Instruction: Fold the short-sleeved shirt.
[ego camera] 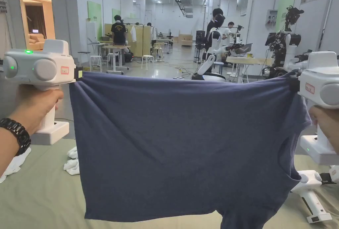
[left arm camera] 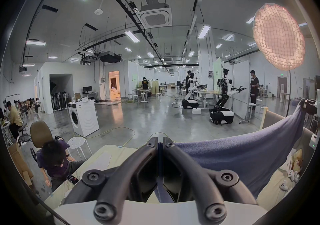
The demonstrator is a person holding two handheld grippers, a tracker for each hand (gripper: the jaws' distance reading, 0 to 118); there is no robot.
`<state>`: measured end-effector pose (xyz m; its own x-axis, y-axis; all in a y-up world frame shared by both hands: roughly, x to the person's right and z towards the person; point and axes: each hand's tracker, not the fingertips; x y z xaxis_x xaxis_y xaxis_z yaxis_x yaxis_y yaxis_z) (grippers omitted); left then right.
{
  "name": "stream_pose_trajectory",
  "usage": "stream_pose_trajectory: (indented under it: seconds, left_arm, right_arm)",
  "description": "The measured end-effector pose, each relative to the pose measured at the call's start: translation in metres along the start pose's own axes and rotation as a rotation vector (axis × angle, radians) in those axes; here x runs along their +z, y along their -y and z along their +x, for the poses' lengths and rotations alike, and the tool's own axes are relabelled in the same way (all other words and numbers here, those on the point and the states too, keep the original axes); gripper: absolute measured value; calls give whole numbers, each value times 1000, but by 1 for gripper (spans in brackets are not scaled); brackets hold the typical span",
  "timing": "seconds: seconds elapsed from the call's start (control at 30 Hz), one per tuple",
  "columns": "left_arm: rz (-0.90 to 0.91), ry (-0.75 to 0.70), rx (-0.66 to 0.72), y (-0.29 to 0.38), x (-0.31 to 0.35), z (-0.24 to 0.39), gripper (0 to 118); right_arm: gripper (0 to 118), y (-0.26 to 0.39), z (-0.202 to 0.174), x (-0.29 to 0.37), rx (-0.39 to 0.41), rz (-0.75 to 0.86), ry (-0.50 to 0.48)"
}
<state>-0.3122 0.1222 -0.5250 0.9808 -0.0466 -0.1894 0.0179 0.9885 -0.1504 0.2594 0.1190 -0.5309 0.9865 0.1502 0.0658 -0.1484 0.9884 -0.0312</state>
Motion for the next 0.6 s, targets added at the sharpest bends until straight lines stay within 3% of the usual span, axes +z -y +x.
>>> stream_pose_trajectory:
  seconds: [0.27,0.6]
  left_arm:
    - [-103,28,1,100,1,5,0]
    - [-156,76,104,209,91,-8,0]
  right_arm:
    - [1,90,-9,26,7,-127,-30]
    - [1,183,8,116,7,-242,-42]
